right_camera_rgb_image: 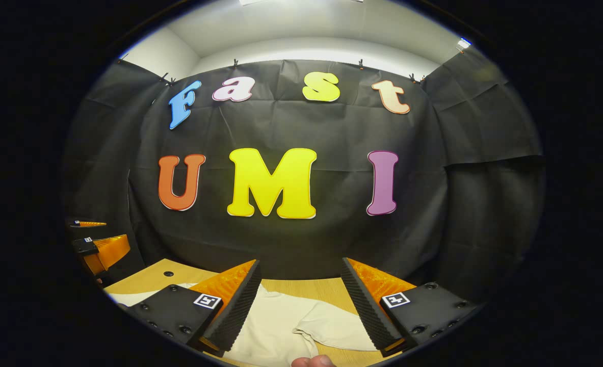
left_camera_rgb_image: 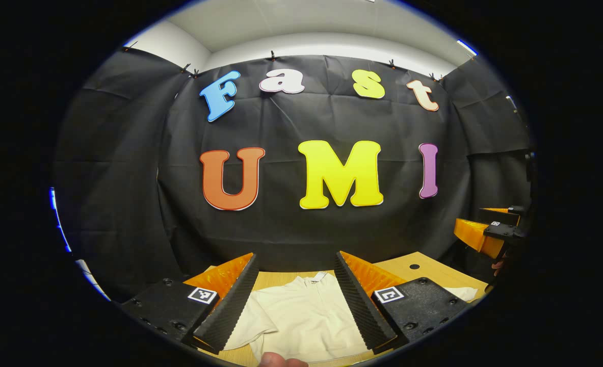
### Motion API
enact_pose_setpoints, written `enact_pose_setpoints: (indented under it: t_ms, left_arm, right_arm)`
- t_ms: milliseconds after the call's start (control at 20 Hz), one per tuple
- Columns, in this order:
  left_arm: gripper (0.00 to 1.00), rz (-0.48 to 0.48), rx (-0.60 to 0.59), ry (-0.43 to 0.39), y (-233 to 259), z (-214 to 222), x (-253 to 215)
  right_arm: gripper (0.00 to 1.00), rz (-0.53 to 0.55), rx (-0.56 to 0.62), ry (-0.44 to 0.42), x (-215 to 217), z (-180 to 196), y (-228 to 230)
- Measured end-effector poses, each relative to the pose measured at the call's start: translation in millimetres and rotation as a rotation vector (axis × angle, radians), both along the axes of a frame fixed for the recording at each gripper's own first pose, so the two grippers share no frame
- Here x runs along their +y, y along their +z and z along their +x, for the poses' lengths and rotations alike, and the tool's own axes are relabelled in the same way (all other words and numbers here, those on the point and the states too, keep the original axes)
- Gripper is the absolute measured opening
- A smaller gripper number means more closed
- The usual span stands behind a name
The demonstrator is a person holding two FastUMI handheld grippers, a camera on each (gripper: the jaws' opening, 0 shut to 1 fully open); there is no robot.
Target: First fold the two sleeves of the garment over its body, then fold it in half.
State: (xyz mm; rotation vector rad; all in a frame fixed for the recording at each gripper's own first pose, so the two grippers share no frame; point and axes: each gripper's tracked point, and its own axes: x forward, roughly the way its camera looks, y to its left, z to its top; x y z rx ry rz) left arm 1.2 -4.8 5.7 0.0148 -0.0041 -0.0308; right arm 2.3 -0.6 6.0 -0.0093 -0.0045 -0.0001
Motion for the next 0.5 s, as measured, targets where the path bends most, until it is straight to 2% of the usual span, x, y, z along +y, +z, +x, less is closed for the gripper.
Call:
enact_pose_setpoints:
  t_ms: [500]
  left_arm:
    - [0.96, 0.017, 0.023, -0.033, -9.1, -6.2, -22.1]
  right_arm:
    - [0.98, -0.022, 0.015, -0.029, -43.0, -5.9, -5.1]
